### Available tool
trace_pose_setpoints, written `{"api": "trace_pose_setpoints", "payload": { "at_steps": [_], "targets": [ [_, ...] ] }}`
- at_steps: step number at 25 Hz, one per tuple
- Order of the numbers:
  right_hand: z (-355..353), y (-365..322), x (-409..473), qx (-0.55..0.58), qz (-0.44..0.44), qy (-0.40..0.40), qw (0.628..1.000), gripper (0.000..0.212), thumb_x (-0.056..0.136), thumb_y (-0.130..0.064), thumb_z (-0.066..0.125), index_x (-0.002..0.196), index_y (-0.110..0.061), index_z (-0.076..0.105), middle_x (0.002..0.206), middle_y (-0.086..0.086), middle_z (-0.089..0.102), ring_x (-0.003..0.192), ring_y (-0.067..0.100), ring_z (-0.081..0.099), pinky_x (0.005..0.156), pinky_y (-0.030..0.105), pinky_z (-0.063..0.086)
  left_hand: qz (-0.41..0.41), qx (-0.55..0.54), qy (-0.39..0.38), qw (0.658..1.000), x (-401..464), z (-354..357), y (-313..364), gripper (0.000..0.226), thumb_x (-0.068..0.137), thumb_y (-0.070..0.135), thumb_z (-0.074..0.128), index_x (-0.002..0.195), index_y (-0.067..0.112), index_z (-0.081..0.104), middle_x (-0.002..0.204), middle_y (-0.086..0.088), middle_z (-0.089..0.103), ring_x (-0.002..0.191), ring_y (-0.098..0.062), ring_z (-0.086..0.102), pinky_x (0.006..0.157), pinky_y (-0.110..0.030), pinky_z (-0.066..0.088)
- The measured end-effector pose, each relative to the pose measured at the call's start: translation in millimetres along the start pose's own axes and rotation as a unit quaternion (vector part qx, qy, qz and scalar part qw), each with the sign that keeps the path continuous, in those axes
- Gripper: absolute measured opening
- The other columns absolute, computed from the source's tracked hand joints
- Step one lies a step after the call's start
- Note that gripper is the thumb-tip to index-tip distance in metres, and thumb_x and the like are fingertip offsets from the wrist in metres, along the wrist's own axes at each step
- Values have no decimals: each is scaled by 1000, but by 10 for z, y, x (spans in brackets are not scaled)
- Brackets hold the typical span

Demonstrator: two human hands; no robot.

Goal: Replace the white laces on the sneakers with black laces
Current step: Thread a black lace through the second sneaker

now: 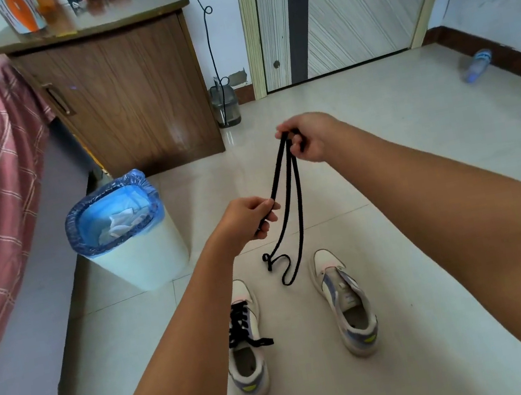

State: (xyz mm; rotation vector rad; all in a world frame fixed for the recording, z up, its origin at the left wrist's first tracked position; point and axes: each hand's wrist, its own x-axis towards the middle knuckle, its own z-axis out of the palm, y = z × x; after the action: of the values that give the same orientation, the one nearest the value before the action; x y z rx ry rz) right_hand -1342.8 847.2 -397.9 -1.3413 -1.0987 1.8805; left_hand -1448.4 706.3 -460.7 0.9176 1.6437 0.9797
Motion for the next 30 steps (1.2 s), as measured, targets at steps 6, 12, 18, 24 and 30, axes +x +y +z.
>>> {"api": "trace_pose_setpoints", "payload": {
  "at_steps": [6, 12, 18, 24, 30],
  "targets": [
    [-272, 357, 197, -10, -94, 15, 995, 9, 90, -16, 60, 92, -8, 64, 77, 6, 55, 46, 8, 37, 46, 19, 38, -22, -135, 85, 987, 306, 182, -139, 13, 97, 13, 51, 96, 5, 61, 76, -5, 63, 60, -13, 61, 58, -23, 55],
    [-1409, 2459, 395, -37, 196, 74, 977, 25, 97, -11, 45, 73, -8, 51, 57, 3, 41, 36, 7, 29, 37, 17, 28, -242, -211, 112, 940, 453, 1059, -1403, 8, 94, 12, 54, 88, 8, 57, 77, -5, 59, 66, -13, 57, 61, -25, 48],
    [-1731, 2964, -143, -43, 263, -41, 963, 23, 98, -9, 42, 80, -5, 56, 62, 4, 45, 51, 10, 39, 45, 19, 37, -261, -223, 65, 937, -54, 2001, -2200, 9, 94, 13, 56, 86, 8, 60, 75, -8, 54, 66, -16, 48, 59, -26, 41],
    [-2130, 3075, -176, -38, 218, 47, 974, 20, 96, -25, 52, 90, -13, 66, 75, 0, 49, 64, 10, 39, 53, 20, 37, -223, -202, 197, 933, 14, 1843, -2236, 3, 92, 11, 59, 90, 8, 59, 75, -3, 60, 65, -11, 56, 57, -20, 48],
    [-2073, 3153, -209, -2, 156, 57, 986, 20, 83, 15, 57, 89, -4, 59, 80, 12, 60, 70, 20, 62, 61, 20, 56, -204, -177, 202, 941, 62, 1864, -2313, 8, 85, -4, 61, 88, 3, 59, 77, -10, 63, 62, -17, 63, 64, -22, 56]
  ]
}}
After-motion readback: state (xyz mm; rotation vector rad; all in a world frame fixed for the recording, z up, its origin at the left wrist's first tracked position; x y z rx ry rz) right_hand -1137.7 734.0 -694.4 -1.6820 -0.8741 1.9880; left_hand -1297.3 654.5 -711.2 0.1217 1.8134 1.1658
